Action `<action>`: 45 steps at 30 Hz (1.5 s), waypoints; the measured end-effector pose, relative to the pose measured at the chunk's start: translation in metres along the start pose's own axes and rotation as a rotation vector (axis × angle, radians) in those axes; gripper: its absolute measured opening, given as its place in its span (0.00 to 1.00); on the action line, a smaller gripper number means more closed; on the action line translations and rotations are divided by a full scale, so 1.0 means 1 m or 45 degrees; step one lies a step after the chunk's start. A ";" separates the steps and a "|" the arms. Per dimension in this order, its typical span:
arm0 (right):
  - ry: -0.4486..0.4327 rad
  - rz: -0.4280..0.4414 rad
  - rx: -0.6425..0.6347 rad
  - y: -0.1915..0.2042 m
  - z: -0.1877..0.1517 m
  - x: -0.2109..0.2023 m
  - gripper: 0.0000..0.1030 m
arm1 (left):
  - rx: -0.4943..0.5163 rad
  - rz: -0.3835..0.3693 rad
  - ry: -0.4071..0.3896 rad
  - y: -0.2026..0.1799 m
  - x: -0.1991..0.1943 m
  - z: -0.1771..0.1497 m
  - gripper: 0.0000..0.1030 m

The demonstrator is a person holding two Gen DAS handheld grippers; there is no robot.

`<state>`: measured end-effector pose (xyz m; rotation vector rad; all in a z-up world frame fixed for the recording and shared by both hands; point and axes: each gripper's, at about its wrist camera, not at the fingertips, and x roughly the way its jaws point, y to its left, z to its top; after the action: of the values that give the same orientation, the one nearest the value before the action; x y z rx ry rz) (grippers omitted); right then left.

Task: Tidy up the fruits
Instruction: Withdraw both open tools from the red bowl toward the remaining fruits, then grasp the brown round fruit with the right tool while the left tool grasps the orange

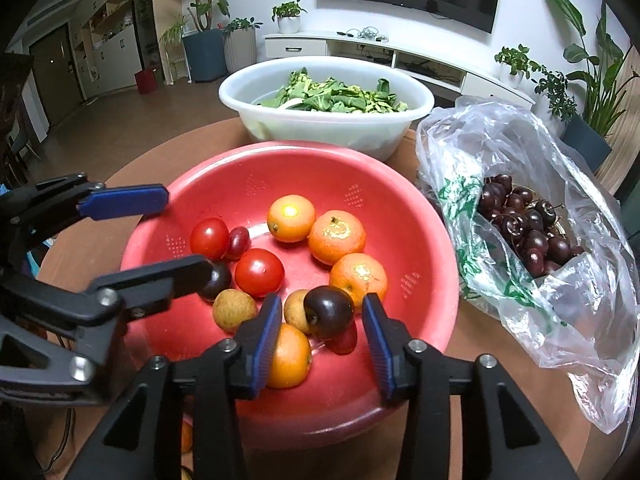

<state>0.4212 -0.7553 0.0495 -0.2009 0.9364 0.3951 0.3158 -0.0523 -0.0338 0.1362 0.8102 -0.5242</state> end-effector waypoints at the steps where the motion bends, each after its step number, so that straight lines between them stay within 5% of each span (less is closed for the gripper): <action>1: -0.004 -0.001 0.004 0.000 -0.001 -0.002 0.49 | -0.006 -0.002 -0.007 0.000 -0.004 -0.001 0.69; 4: -0.031 -0.003 0.020 -0.002 -0.005 -0.013 0.56 | -0.024 -0.006 -0.046 0.001 -0.022 -0.008 0.88; 9: -0.121 0.013 0.103 -0.007 -0.022 -0.047 0.70 | -0.076 -0.012 -0.072 0.002 -0.048 -0.029 0.99; 15: -0.162 0.079 0.197 -0.004 -0.063 -0.076 0.77 | -0.109 0.031 -0.109 -0.007 -0.078 -0.063 1.00; 23: -0.083 0.152 0.238 0.026 -0.117 -0.080 0.77 | -0.063 0.147 -0.074 -0.034 -0.105 -0.120 1.00; 26: -0.063 0.160 0.199 0.040 -0.125 -0.076 0.77 | -0.091 0.131 0.034 -0.037 -0.105 -0.144 1.00; 30: -0.080 0.162 0.146 0.053 -0.123 -0.075 0.77 | -0.201 0.030 -0.003 -0.030 -0.123 -0.164 1.00; 34: -0.049 0.156 0.084 0.064 -0.117 -0.066 0.62 | -0.213 0.035 -0.027 -0.027 -0.135 -0.164 1.00; 45: 0.035 0.125 -0.010 0.079 -0.112 -0.045 0.43 | -0.214 0.030 -0.008 -0.024 -0.131 -0.162 1.00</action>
<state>0.2813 -0.7318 0.0211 -0.1688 0.9745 0.4876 0.1231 0.0288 -0.0485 -0.0110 0.8419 -0.4319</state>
